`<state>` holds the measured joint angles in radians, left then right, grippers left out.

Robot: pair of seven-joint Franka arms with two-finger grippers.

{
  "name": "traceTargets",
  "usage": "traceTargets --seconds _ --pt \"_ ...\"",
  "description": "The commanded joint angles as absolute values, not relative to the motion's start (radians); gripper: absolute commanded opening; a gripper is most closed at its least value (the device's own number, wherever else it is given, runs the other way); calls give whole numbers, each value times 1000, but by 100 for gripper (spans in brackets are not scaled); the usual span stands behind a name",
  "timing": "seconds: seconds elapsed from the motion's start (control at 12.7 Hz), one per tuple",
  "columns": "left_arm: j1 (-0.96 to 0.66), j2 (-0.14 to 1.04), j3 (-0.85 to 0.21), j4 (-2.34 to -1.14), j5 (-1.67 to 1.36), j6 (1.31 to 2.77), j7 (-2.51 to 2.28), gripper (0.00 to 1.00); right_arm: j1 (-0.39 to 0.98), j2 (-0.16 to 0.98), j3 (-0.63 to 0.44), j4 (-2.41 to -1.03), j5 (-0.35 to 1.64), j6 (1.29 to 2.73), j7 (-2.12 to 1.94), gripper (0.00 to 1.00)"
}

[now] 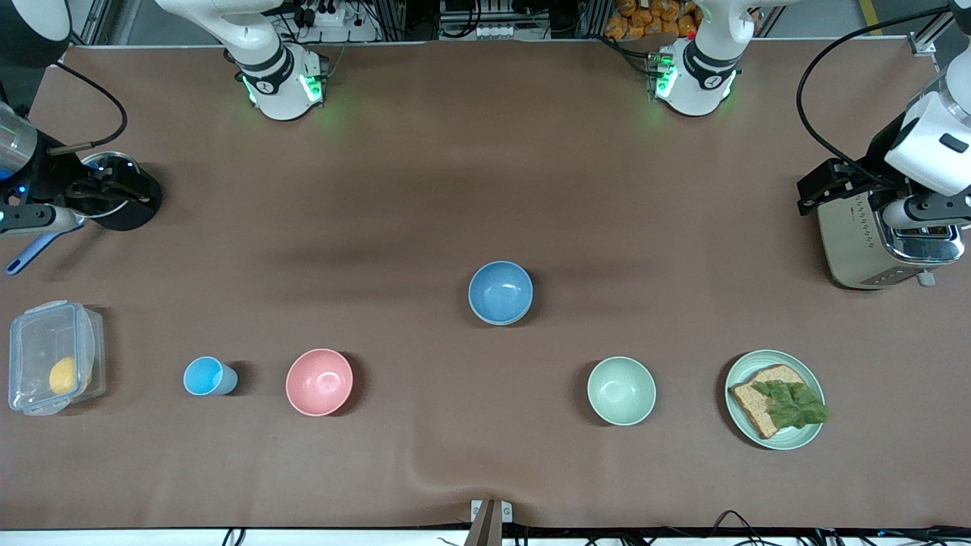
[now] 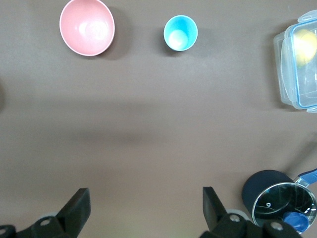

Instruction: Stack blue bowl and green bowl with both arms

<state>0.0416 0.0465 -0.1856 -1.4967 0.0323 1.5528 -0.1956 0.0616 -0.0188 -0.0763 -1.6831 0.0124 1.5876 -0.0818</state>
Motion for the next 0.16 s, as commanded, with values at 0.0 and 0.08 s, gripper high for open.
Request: traceTargets --seconds 0.0,0.08 --pt "48 35 -181 -1500 18 1545 -176 100 29 -31 -40 -1681 -29 1598 -61 100" --pt "48 35 -181 -1499 18 1545 -178 100 29 -29 -40 -1677 -29 1594 -61 100"
